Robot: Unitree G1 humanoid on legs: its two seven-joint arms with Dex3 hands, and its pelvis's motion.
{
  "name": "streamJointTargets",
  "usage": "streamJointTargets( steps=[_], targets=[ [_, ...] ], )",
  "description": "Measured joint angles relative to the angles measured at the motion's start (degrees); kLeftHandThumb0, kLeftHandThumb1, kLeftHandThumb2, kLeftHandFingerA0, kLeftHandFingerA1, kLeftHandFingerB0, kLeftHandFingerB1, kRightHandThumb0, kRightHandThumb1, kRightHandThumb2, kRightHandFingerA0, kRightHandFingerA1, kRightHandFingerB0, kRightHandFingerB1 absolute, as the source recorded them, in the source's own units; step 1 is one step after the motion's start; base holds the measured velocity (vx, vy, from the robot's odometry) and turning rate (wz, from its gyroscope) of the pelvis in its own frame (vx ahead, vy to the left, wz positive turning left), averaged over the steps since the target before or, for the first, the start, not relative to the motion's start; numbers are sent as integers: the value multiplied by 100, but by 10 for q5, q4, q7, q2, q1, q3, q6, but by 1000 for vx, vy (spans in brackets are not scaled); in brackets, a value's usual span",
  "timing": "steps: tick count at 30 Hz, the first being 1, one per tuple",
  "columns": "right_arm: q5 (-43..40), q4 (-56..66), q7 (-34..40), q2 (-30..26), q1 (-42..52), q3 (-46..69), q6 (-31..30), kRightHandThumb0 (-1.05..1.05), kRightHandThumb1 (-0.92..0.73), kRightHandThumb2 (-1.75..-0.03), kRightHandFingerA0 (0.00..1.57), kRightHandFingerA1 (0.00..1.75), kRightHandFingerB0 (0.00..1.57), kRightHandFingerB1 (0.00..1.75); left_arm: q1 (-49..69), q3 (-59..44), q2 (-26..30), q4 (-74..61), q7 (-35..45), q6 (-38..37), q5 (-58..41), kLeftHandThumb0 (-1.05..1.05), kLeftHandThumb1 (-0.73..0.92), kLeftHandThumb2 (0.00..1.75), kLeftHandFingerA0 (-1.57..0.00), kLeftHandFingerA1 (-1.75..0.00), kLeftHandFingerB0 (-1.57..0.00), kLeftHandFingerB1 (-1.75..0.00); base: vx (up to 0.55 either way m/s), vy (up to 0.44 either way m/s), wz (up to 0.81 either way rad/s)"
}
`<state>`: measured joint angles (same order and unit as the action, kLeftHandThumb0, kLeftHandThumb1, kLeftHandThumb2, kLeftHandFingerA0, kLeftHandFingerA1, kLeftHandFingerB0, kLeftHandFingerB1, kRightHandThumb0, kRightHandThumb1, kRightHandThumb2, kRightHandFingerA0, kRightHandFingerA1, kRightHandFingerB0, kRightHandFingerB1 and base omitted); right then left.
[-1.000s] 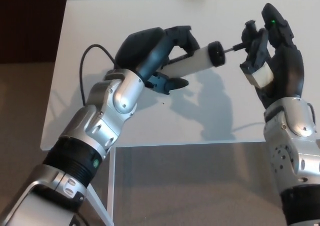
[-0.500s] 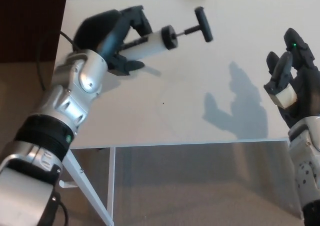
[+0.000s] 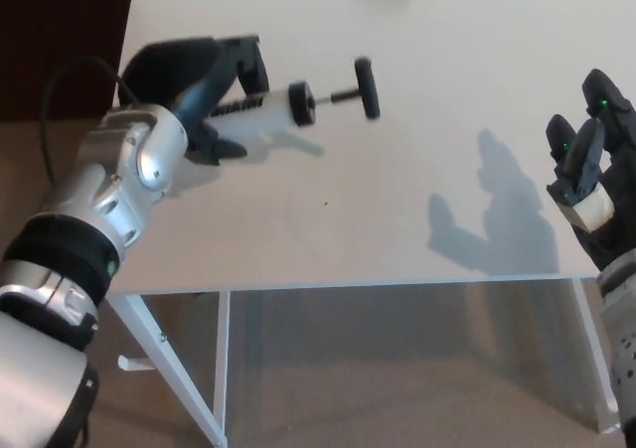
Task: The robot walks towards a desk on which an air pump is kept in the middle. It lifts it up and holds it with its left hand and uses its right hand to compress it by pushing its handle inwards.
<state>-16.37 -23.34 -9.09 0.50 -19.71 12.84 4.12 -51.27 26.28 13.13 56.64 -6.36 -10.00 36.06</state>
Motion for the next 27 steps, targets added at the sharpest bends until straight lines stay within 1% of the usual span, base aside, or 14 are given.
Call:
streamJointTargets(
  steps=[2,3,5,6,7,8,10,11,12,14,15,19,22,27],
  targets=[
    [-1,15,-1,0,3,1,0,-92,-78,-111,0,10,0,7,-1,21,-7,13,3,-3,8,-13,75,55,-67,-170,-48,-153,0,0,0],
    [-1,15,-1,0,3,1,0,-92,-78,-112,0,10,0,7,-1,22,-8,13,3,-3,8,-19,65,61,-69,-151,-61,-108,0,0,0],
    [-1,36,0,1,7,2,-1,-92,-78,-112,0,10,0,7,-6,42,-19,21,12,-3,16,-19,65,61,-69,-151,-61,-108,0,0,0],
    [-1,45,0,2,8,1,-1,-92,-78,-112,0,10,0,7,-8,49,-24,24,16,-3,19,-59,55,58,-4,-27,-5,-24,0,0,0],
    [-1,62,0,2,11,0,-1,-92,-78,-112,0,10,0,7,-13,57,-32,26,24,-2,21,-59,55,58,-4,-27,-5,-24,0,0,0],
    [-1,67,1,3,11,0,-1,-92,-77,-112,0,10,0,8,-15,59,-36,27,28,-2,21,-80,46,83,0,0,0,-3,0,0,0],
    [0,84,1,3,13,-2,-1,-92,-77,-112,0,10,0,8,-19,60,-46,28,44,-1,19,-80,46,83,0,0,0,-3,0,0,0],
    [0,89,1,3,14,-3,-1,-91,-77,-112,0,11,0,8,-20,60,-48,28,49,0,19,-85,54,58,0,0,0,0,0,0,0],
    [0,100,1,4,15,-4,-1,-92,-77,-112,0,10,0,8,-21,61,-53,28,59,1,18,-89,47,85,0,0,0,-1,0,0,0],
    [1,111,1,4,17,-5,-1,-92,-77,-112,0,10,0,8,-22,63,-58,28,69,4,18,-89,47,85,0,0,0,-1,0,0,0],
    [1,123,1,4,20,-7,-2,-91,-76,-111,0,12,0,9,-23,64,-61,28,77,6,18,-93,63,59,0,0,0,0,0,0,0],
    [1,173,1,4,32,-12,-5,-91,-76,-111,0,12,0,10,-26,67,-69,29,108,14,18,-96,65,60,0,0,0,0,0,0,0],
    [1,214,2,4,43,-15,-9,-90,-76,-110,0,14,0,10,-31,67,-69,29,130,22,18,-105,68,61,0,0,0,0,0,0,0],
    [2,280,5,4,65,-23,-17,-89,-77,-111,0,13,0,10,-43,61,-61,16,172,34,16,-101,64,59,0,0,0,0,0,0,0]
  ],
)
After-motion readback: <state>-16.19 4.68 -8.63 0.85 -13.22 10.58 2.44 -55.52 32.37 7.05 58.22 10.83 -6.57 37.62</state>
